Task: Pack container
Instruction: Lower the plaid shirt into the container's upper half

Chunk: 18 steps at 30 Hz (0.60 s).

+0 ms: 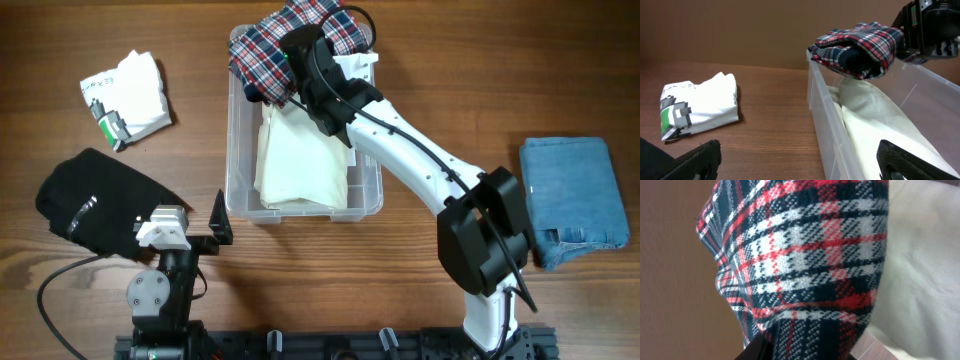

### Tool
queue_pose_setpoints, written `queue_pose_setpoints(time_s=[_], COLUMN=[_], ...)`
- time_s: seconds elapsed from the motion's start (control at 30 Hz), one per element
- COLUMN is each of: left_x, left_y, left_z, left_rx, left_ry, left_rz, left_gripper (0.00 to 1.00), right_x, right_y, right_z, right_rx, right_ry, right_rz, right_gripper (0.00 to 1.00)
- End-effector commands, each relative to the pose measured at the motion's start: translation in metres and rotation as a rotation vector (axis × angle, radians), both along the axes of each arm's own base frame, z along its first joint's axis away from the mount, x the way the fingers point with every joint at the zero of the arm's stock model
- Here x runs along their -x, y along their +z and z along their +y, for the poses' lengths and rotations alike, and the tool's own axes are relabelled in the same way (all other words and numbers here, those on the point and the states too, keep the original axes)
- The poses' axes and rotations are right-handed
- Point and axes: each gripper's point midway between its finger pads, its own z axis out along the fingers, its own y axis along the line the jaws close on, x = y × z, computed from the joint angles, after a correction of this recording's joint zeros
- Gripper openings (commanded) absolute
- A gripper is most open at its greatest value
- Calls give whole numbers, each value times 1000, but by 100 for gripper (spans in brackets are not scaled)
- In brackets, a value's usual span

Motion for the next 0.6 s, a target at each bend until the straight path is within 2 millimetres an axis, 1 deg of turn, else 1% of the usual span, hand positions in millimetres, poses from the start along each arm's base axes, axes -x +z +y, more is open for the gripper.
queue_pose_setpoints(time_s=[0.0, 0.07, 0.27, 0.43, 0.57], left_x=[0, 0, 0, 0, 0], left_y=[-4, -4, -4, -4, -4], left_z=[0, 0, 0, 0, 0], left_rx=[-15, -15, -15, -15, -15], left_ry=[-3, -3, -3, -3, -3], left_rz=[9, 10, 9, 9, 10], left_gripper=[100, 100, 100, 100, 100], right_x=[-5, -5, -5, 1, 5], right_y=[-13, -21, -39, -57, -62], right_z=[6, 10, 12, 10, 9], right_rx=[-77, -106, -94, -82, -106], right_ry=[-38, -45, -40, -49, -71], right_rz=[24, 42, 72, 131, 160], right_gripper=[5, 4, 5, 4, 4])
